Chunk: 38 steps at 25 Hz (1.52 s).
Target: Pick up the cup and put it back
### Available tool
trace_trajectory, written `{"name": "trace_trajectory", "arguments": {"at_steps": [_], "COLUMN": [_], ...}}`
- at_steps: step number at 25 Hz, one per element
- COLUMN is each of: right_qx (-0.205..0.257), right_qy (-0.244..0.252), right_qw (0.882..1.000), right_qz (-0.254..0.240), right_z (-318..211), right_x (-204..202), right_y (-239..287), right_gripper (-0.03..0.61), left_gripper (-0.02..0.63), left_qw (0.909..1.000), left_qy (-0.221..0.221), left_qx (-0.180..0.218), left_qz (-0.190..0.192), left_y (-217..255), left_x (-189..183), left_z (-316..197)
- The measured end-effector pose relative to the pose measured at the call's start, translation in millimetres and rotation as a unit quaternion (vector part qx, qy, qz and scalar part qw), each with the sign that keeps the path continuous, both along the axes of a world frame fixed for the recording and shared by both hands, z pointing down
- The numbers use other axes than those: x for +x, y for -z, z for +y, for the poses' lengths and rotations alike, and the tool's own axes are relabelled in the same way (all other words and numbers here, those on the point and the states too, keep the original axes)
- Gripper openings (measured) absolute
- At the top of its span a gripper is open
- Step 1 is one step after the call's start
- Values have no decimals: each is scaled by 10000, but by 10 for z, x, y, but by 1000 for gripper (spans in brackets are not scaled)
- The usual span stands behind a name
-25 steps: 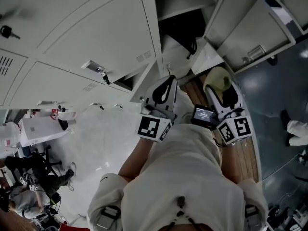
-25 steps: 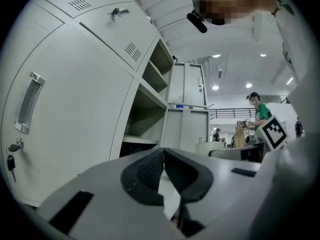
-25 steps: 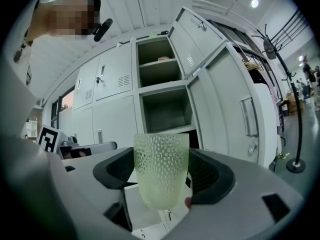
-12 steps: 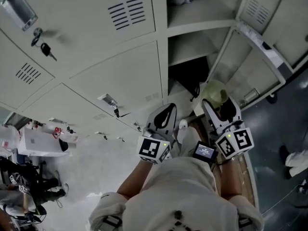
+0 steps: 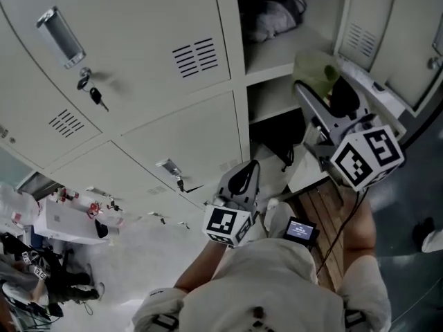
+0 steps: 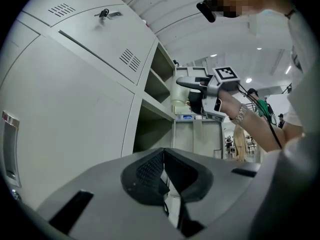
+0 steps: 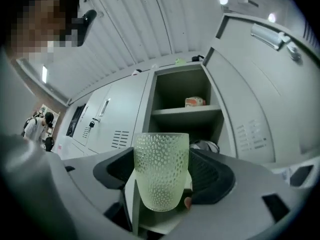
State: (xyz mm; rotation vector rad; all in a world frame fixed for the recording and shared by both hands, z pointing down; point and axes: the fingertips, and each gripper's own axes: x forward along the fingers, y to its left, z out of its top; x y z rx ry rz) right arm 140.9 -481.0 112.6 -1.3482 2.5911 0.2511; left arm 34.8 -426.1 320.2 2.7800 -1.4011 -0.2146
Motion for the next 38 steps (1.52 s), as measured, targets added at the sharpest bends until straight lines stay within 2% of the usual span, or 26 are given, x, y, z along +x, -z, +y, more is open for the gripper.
{"name": "trace_trajectory", "arguments": {"at_steps": [3, 8, 17, 22, 28, 38], "right_qx": [163, 127, -802, -785, -826, -846], "right_qy": [-30, -16, 322, 161, 188, 73], "right_qw": [9996, 9995, 9962, 9957, 9951, 9963], "right_qz": [208, 291, 78, 464, 513, 85], "right_z": [-165, -531, -1161, -1214, -1222, -1010], "right_x": [-92, -201, -317, -377, -404, -187], "right_y": [272, 499, 352, 243, 258, 347], "right_gripper": [341, 341, 341, 341, 342, 344], "left_gripper": [9, 9, 9, 9, 8, 9], "left_qw": [10000, 9998, 9999, 9999, 9999, 9997], "left_qy": [40, 34, 78, 98, 38, -1], "left_qx": [42, 181, 91, -61, -137, -234], "left_qz": [0, -7, 23, 55, 71, 90], "left_y": [52, 168, 111, 19, -42, -126], "left_x": [-35, -55, -131, -193, -186, -224], "left_z": [-51, -130, -196, -206, -206, -45]}}
